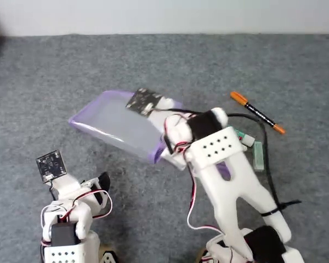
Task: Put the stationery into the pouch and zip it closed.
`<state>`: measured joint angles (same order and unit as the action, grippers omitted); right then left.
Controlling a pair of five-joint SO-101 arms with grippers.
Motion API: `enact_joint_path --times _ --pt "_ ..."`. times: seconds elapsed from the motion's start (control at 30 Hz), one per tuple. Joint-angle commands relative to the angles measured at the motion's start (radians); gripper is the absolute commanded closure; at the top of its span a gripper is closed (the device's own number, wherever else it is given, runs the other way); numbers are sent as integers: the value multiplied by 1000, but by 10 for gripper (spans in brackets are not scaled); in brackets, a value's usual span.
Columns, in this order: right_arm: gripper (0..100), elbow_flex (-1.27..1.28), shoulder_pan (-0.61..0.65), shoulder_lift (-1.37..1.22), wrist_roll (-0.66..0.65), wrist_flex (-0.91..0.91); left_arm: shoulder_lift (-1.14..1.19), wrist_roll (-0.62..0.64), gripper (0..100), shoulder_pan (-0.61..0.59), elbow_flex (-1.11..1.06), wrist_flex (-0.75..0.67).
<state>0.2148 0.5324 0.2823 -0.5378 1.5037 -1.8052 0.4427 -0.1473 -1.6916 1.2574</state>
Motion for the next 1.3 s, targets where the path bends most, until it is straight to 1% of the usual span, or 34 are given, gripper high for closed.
enact_joint_path --times 0.0,0.1,0.13,0.2,0.3,0.4,0.6,1.07,1.27 --pt "988 -54 61 38 -20 2 -11 3 730 -26 85 -5" --pt "988 -58 90 36 -18 -1 -11 8 633 -117 163 -5" --pt "988 -58 96 36 -18 -1 -11 8 608 -133 177 -20" --pt "988 -60 96 36 -18 -1 -11 8 590 -137 199 -92" --pt "988 -78 96 36 -18 -1 -11 9 588 -137 249 -152" --pt "989 -121 96 22 -21 -10 -11 9 588 -135 309 -163" --pt "989 -227 90 -62 -17 41 -11 5 588 -146 275 -161" --pt "989 -253 88 -77 23 56 -11 8 588 -356 278 -176" --pt "989 -253 90 -77 25 145 -11 5 588 -470 278 -178"
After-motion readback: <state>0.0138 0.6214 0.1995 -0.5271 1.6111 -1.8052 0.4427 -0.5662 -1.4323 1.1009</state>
